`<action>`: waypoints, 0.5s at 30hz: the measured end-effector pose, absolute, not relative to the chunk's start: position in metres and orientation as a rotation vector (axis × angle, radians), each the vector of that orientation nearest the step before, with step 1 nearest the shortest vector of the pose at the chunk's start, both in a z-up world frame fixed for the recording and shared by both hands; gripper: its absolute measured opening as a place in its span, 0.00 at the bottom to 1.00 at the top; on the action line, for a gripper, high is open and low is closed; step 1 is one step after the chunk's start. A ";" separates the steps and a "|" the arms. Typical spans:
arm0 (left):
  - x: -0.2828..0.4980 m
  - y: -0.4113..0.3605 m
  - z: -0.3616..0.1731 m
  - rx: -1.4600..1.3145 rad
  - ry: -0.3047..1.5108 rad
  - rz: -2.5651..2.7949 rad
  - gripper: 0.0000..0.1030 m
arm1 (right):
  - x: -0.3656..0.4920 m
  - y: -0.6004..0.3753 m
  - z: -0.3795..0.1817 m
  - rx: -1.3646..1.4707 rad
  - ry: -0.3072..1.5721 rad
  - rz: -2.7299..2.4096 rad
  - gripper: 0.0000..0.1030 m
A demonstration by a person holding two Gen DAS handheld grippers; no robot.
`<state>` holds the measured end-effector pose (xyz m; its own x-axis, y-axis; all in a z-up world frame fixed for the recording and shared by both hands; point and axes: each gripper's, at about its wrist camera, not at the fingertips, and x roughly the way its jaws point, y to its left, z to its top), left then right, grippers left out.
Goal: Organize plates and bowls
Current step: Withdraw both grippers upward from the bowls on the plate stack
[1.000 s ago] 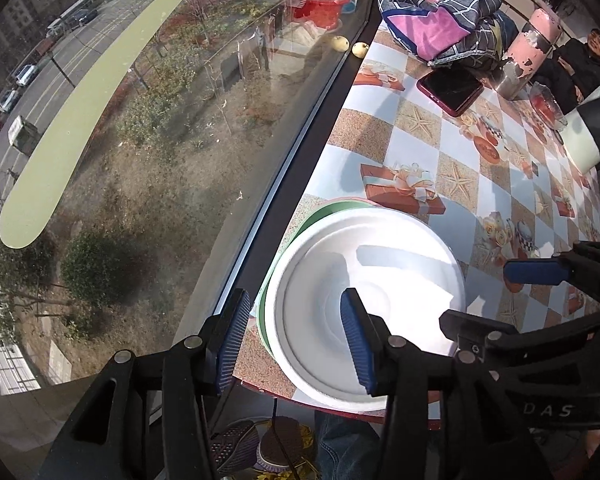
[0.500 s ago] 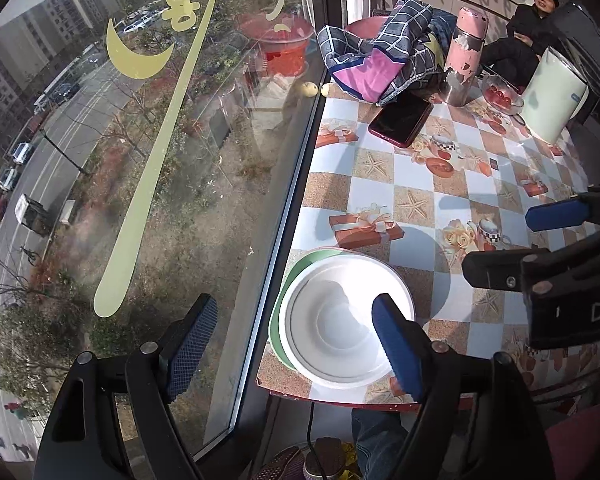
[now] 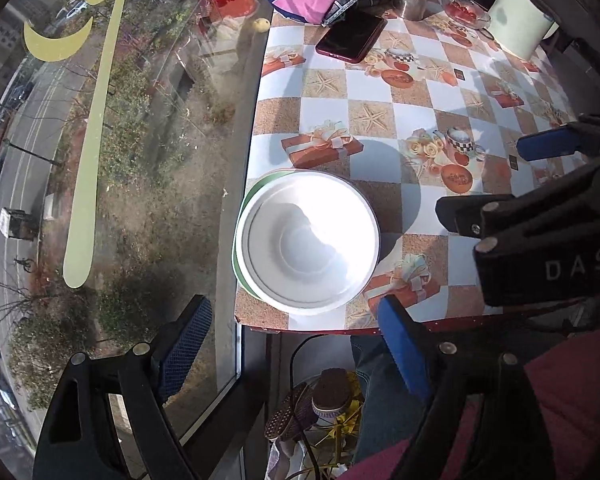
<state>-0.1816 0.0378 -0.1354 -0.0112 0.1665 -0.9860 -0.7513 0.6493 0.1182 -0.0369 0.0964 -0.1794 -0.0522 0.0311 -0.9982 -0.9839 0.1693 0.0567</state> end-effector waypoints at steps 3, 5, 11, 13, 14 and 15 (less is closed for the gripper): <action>-0.183 0.041 -0.137 -0.570 1.398 0.790 0.85 | -0.037 0.095 -0.184 -1.050 1.324 1.133 1.00; -0.185 0.043 -0.137 -0.589 1.393 0.796 0.85 | -0.038 0.094 -0.185 -1.066 1.325 1.130 1.00; -0.188 0.042 -0.139 -0.599 1.400 0.805 0.85 | -0.041 0.093 -0.187 -1.083 1.332 1.127 1.00; -0.188 0.042 -0.139 -0.595 1.402 0.805 0.85 | -0.042 0.092 -0.187 -1.083 1.333 1.131 1.00; -0.188 0.041 -0.139 -0.593 1.404 0.806 0.85 | -0.043 0.092 -0.188 -1.085 1.335 1.132 1.00; -0.189 0.041 -0.139 -0.592 1.405 0.806 0.85 | -0.044 0.092 -0.188 -1.086 1.337 1.134 1.00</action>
